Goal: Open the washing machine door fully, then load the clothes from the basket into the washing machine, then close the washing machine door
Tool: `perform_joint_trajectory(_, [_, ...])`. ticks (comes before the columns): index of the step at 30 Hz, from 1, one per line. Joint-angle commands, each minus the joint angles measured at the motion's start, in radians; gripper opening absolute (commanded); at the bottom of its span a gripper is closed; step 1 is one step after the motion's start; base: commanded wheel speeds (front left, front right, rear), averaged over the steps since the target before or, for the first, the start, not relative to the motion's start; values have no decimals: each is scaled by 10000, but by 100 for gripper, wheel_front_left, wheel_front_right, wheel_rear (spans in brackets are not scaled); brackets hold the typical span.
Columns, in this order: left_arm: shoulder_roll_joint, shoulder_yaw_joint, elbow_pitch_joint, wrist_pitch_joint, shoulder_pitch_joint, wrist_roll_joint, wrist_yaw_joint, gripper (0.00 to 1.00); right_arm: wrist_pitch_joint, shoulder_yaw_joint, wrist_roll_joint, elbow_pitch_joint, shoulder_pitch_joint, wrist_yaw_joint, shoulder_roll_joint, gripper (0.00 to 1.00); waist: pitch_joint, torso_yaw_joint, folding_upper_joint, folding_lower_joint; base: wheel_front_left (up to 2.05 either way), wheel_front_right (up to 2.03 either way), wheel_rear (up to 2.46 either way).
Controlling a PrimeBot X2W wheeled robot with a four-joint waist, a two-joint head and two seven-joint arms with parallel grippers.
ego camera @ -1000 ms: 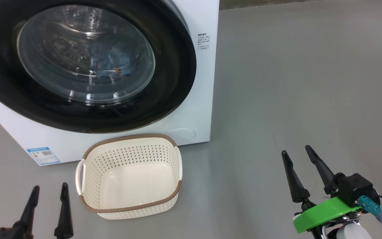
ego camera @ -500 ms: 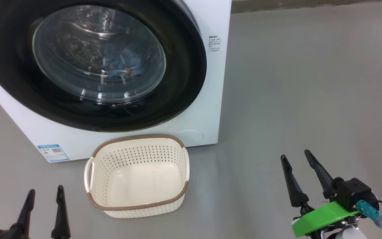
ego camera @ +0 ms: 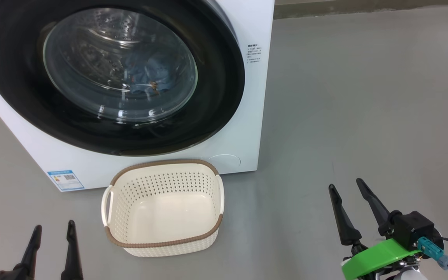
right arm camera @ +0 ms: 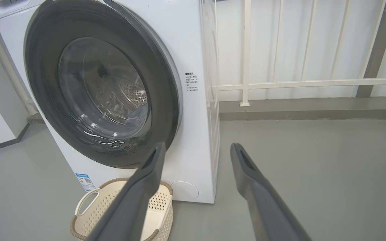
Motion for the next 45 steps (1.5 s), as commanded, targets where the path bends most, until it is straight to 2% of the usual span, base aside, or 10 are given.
perform_joint_trajectory(1, [111,356,-181,-63,-80,106,26,100,-46,223,-87,-232,-42,-17,-20,100,-16,16,-1,0,0,0,0])
perform_joint_trajectory(11, [98,367,-127,-63,-16,146,-11,100,-46,251,-73,-243,3,-17,-39,100,-62,63,-1,0,0,0,0])
perform_joint_trajectory(12, [-15,3,97,2,147,7,-2,0,0,17,3,44,71,-2,6,0,-62,62,-1,0,0,0,0])
perform_joint_trajectory(18, [-164,6,553,160,75,-316,-16,0,73,11,358,410,184,-2,57,0,-66,70,-1,4,0,0,0])
perform_joint_trajectory(22, [-158,0,575,289,25,-787,-33,0,183,-28,834,408,183,-3,46,0,-88,81,-1,23,0,0,0])
perform_joint_trajectory(26, [-153,-34,592,383,-17,-1255,-51,0,288,-64,1303,427,167,-3,37,0,-70,90,-1,3,0,0,0])
perform_joint_trajectory(45, [-127,-107,707,876,-276,-3334,-131,0,775,-244,3390,471,102,-5,18,0,-64,134,-1,1,0,0,0])
